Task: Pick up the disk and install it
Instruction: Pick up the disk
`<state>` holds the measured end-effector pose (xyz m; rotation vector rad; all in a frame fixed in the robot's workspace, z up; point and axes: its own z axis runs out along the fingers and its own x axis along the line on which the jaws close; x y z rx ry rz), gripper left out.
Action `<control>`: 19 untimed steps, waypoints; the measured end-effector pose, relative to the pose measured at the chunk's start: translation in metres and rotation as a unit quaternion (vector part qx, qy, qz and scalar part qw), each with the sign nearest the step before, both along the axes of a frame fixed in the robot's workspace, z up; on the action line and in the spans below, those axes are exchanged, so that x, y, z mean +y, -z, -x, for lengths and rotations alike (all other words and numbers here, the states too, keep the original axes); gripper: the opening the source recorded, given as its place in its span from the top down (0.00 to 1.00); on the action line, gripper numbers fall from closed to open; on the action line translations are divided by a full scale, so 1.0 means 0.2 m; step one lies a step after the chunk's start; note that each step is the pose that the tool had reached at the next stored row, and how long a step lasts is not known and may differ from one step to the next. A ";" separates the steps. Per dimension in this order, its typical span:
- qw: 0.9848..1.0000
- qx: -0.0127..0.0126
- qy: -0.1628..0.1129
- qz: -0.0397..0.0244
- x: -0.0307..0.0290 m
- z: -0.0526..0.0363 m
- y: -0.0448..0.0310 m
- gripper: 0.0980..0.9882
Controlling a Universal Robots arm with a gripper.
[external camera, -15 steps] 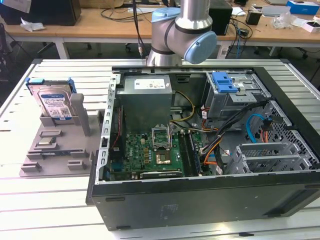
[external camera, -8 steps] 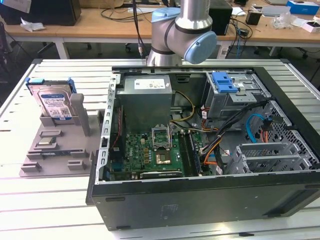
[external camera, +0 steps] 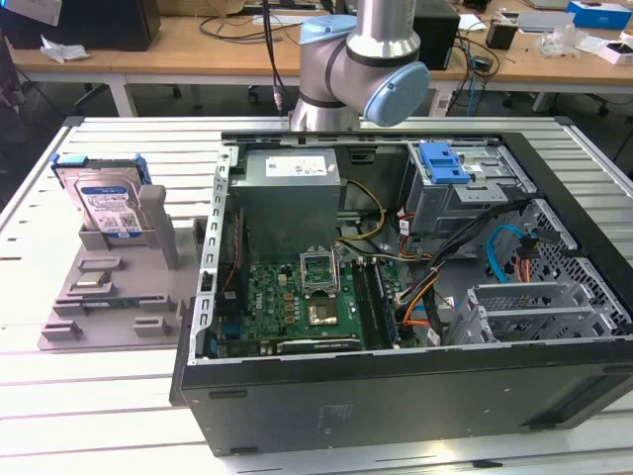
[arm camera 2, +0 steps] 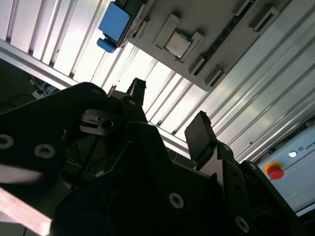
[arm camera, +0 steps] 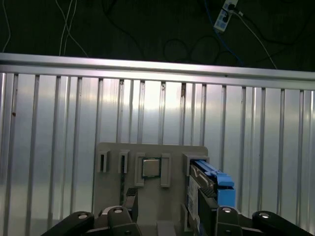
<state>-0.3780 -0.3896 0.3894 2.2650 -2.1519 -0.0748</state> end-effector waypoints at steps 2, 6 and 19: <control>1.000 0.000 0.000 0.000 0.002 0.000 0.000 0.44; 1.000 0.000 0.000 0.000 0.039 -0.005 -0.001 0.44; 1.000 0.000 0.000 0.000 0.172 -0.033 0.002 0.44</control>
